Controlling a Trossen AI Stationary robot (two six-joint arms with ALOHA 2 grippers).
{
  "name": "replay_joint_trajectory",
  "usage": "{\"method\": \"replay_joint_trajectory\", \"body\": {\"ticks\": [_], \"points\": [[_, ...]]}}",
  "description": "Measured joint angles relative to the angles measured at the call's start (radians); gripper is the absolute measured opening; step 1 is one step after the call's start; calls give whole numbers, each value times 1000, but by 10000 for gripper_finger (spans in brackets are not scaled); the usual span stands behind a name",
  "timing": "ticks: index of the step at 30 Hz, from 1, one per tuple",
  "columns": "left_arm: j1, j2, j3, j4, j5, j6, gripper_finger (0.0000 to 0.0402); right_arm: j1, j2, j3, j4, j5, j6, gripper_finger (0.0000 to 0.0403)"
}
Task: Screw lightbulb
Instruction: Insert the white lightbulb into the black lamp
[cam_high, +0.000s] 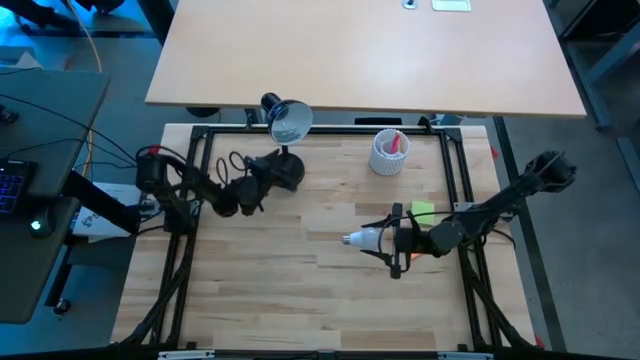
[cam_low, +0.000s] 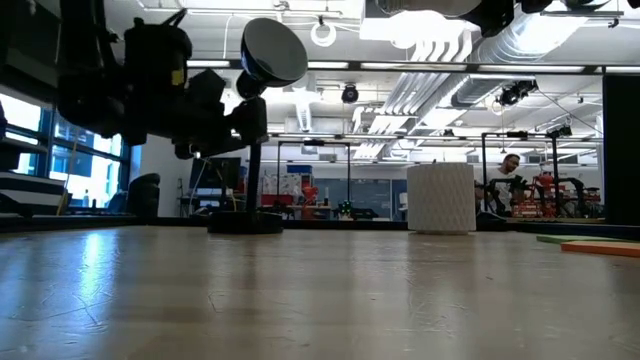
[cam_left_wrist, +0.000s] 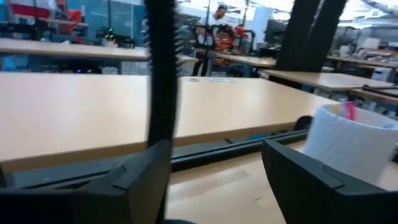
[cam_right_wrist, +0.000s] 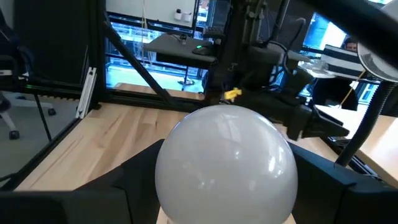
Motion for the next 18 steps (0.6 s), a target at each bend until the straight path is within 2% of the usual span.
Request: {"method": "replay_joint_trajectory", "body": {"ticks": [3, 9, 14, 16, 18], "points": [[20, 0, 0, -33, 23, -8, 263, -13, 0, 0, 39, 7, -42, 264], [67, 0, 0, -72, 22, 125, 263, -100, 0, 1, 91, 9, -149, 264], [104, 0, 0, -83, 25, 145, 263, -208, 0, 1, 83, -18, -132, 264], [127, 0, 0, -80, 80, 155, 263, -250, 0, 1, 80, -52, -114, 264], [152, 0, 2, -78, 199, 157, 262, -290, 0, 1, 85, -95, -106, 264]]}}
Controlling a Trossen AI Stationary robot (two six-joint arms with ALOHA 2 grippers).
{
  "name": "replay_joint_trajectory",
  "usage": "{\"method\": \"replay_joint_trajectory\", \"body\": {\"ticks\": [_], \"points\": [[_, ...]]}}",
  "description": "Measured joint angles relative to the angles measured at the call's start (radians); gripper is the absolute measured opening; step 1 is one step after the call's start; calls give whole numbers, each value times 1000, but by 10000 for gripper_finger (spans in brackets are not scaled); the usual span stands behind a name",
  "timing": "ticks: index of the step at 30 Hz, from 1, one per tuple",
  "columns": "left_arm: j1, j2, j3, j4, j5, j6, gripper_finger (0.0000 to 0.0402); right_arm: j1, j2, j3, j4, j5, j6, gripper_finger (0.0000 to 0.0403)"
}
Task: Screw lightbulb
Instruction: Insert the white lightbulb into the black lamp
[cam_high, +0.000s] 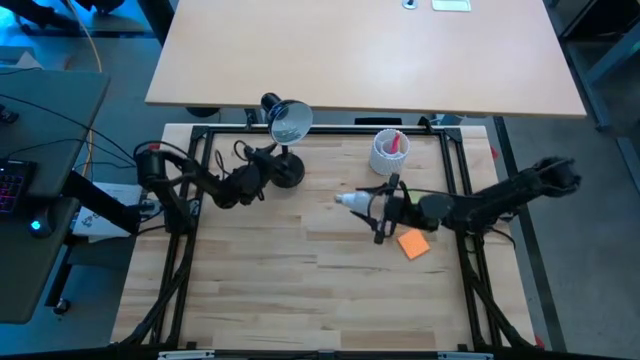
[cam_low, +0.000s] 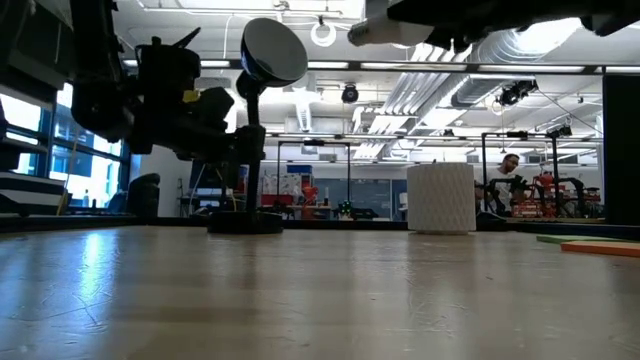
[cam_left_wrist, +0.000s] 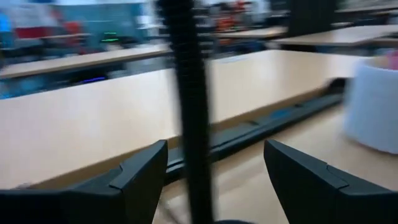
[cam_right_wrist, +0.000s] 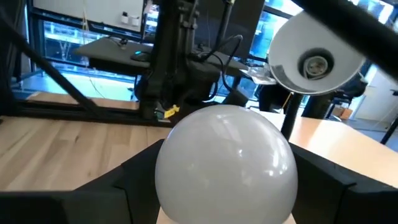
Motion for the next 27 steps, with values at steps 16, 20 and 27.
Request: {"method": "replay_joint_trajectory", "body": {"ticks": [16, 20, 27], "points": [[1, 0, 65, -52, 291, 31, 255, -309, 0, 0, -4, -244, 79, 264], [-38, 0, 65, -82, 253, 2, 242, -302, 0, 0, -23, -246, 65, 264], [-66, 0, 64, -266, 206, 50, 235, -261, 0, 0, -77, -292, 115, 264]]}}
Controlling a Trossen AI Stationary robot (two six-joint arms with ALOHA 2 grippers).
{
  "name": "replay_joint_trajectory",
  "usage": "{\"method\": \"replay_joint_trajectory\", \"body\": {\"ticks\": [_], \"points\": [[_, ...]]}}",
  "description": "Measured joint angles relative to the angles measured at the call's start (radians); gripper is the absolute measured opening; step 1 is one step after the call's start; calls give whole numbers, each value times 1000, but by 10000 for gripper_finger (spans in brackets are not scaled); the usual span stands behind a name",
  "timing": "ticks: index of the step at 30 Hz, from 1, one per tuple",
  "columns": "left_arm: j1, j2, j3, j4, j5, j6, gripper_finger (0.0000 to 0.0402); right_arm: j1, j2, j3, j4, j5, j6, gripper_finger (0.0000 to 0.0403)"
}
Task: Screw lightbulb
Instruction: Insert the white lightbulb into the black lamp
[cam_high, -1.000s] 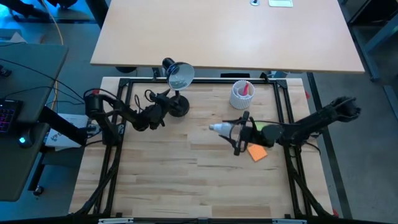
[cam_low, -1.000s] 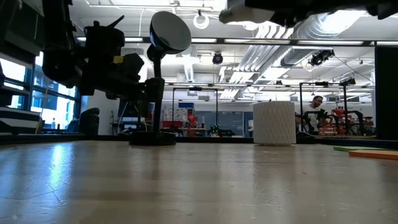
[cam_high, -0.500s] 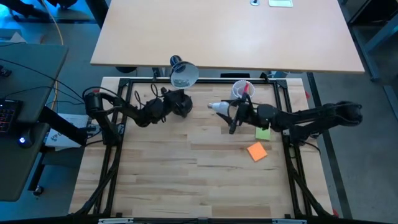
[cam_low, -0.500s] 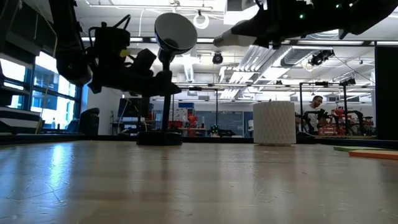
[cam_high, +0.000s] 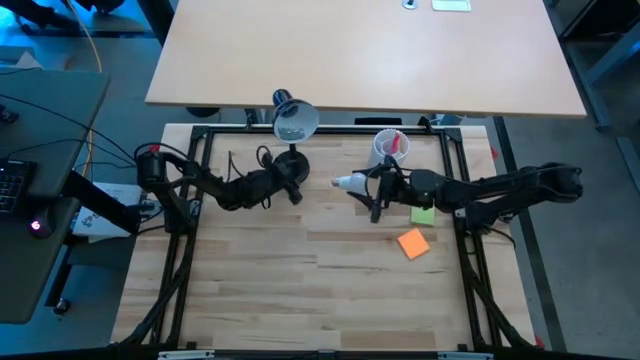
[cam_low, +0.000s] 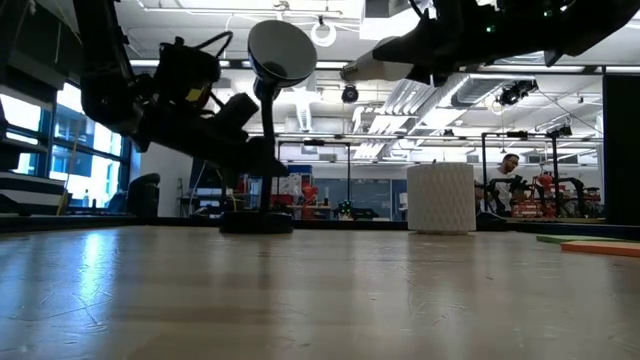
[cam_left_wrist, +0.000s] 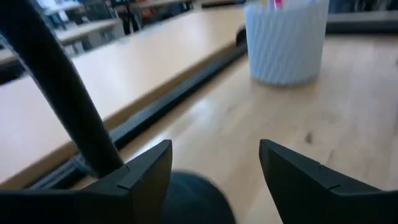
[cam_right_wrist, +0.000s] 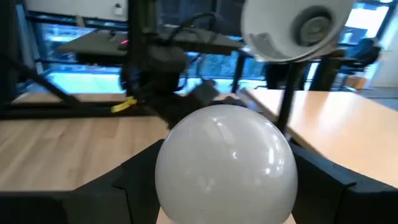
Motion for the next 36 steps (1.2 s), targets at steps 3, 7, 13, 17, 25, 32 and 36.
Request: {"method": "replay_joint_trajectory", "body": {"ticks": [3, 7, 13, 17, 25, 32, 36], "points": [[51, 0, 0, -40, 79, -71, 236, 9, 0, 0, -3, -28, -5, 264], [131, 0, 0, -47, 189, -75, 239, 4, 0, 0, -4, -27, -8, 264], [213, 0, 0, -50, 248, -104, 252, -19, 0, 0, 11, -18, -22, 264], [248, 0, 0, -50, 305, -121, 271, -18, 0, 0, -7, -18, 5, 264], [327, 0, 68, -43, 398, -54, 298, -10, 0, 0, -21, -27, 44, 264], [329, -1, 61, -110, 383, -24, 298, 7, 0, -1, -14, -31, 107, 264], [321, -1, 14, -186, 353, -82, 298, 24, 0, -1, -15, -34, 99, 264]]}}
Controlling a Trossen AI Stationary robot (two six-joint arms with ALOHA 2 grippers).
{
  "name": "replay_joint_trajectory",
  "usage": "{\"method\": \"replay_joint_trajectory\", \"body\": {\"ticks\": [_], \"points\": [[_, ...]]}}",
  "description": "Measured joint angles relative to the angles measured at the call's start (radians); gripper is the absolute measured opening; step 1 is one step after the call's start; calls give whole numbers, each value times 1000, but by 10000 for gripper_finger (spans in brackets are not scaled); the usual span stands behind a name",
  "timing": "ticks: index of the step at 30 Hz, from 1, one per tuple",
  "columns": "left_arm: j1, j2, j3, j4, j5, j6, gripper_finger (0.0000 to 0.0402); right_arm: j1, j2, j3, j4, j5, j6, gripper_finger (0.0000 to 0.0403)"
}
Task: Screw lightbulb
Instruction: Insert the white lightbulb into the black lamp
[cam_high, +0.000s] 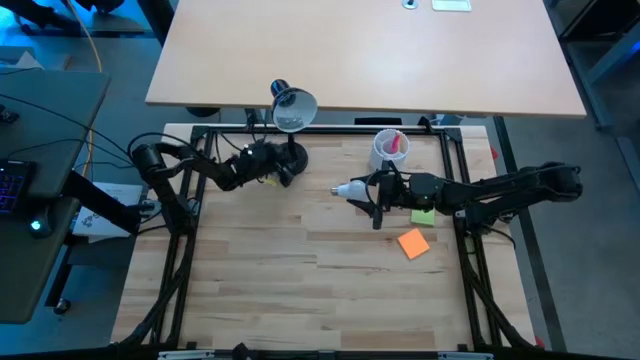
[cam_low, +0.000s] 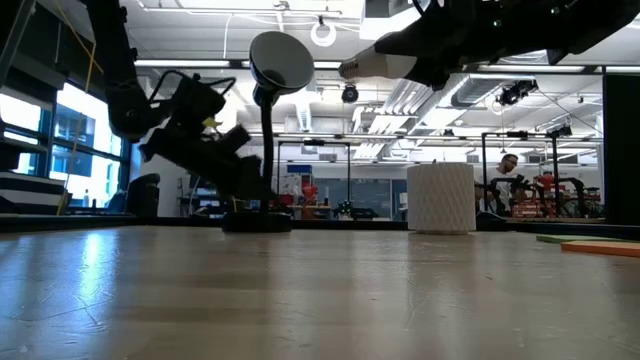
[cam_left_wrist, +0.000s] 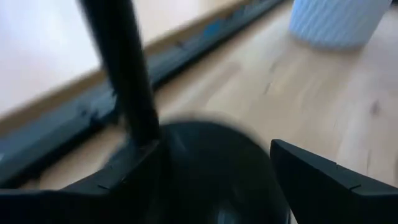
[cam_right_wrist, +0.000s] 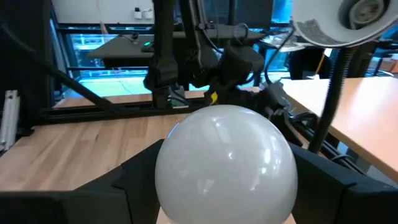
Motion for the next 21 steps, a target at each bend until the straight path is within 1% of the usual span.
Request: {"method": "replay_joint_trajectory", "body": {"ticks": [2, 4, 7, 12, 17, 19, 21], "points": [[4, 0, -28, -14, -63, 1, 298, 0, 0, 0, 0, 1, 0, 264], [26, -1, -44, 48, -103, 43, 298, 0, 0, 0, 0, 1, 0, 264], [59, 0, -35, 149, -45, 139, 298, -3, 0, 0, 2, 7, 0, 264], [105, 3, 56, 125, -40, 186, 298, -3, 0, 0, 24, 19, 0, 264], [126, 4, 152, 115, 126, 191, 298, -2, 0, 0, 37, 20, 0, 264], [126, 4, 176, 104, 170, 190, 298, -2, 0, 0, 37, 19, 5, 264], [121, 4, 188, 91, 194, 169, 298, -2, 0, 0, 34, 18, 11, 264]]}}
